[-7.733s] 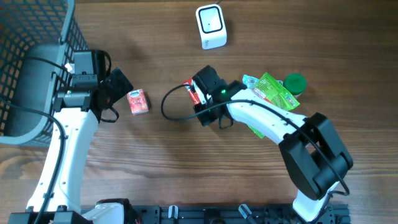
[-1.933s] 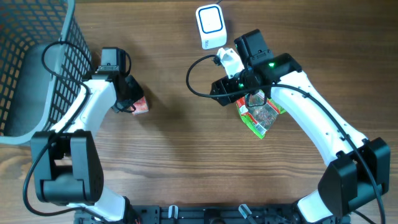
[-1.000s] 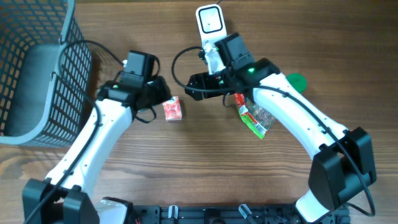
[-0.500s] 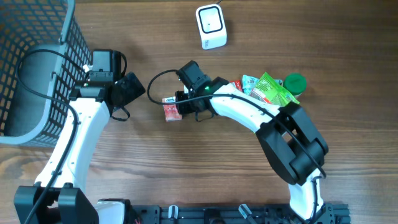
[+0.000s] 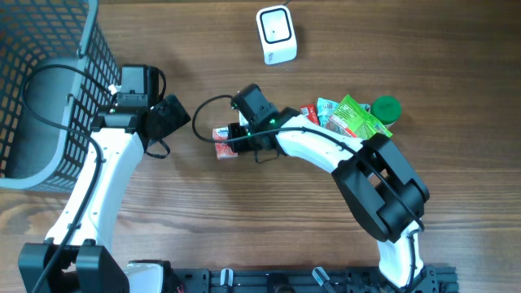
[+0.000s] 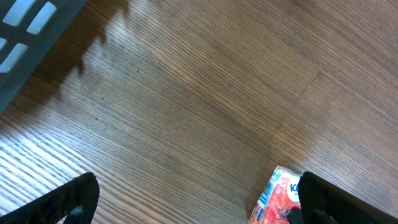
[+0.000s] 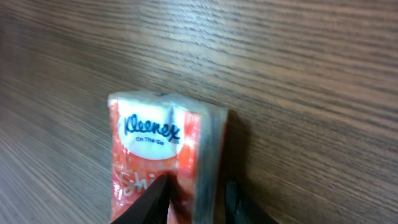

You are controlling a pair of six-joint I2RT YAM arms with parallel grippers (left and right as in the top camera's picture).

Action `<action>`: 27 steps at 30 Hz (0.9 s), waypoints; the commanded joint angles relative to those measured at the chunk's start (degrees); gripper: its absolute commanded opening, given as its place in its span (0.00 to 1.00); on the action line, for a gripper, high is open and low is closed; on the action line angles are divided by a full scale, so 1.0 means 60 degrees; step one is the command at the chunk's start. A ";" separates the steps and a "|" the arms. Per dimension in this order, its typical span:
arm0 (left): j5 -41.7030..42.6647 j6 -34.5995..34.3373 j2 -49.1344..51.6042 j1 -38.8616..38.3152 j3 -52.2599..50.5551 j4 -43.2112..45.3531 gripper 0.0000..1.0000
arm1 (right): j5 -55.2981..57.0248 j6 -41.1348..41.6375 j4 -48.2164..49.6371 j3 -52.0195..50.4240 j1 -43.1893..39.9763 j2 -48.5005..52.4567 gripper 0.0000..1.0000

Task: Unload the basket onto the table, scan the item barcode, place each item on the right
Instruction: 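Grasp the red Kleenex tissue pack with the right gripper and lift it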

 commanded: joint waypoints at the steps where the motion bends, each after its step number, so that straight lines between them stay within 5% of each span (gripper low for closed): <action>1: -0.0095 0.0007 -0.0036 0.0004 0.0113 0.0022 1.00 | -0.0433 0.0080 0.0685 -0.0758 -0.0015 0.0200 0.12; 2: -0.0095 0.0007 -0.0036 0.0004 0.0113 0.0022 1.00 | -0.0426 0.0033 0.0641 -0.0787 -0.0015 0.0200 0.04; 7: -0.0095 0.0007 -0.0036 0.0004 0.0113 0.0022 1.00 | -0.2616 -0.0863 0.0211 -0.0688 -0.1144 -0.1377 0.04; 10: -0.0095 0.0007 -0.0036 0.0004 0.0113 0.0022 1.00 | -0.6462 -0.2481 -0.1297 -0.0692 -0.2991 -0.3075 0.04; 16: -0.0095 0.0007 -0.0036 0.0004 0.0113 0.0022 1.00 | -1.2921 -0.6426 -0.4747 -0.0692 -0.5195 -0.3643 0.04; 20: -0.0095 0.0007 -0.0036 0.0004 0.0113 0.0022 1.00 | -1.2928 -0.6455 -0.5136 -0.0692 -0.5286 -0.3960 0.04; 27: -0.0095 0.0007 -0.0036 0.0004 0.0113 0.0022 1.00 | -1.2917 -0.6145 -0.5155 -0.0692 -0.6561 -0.7424 0.04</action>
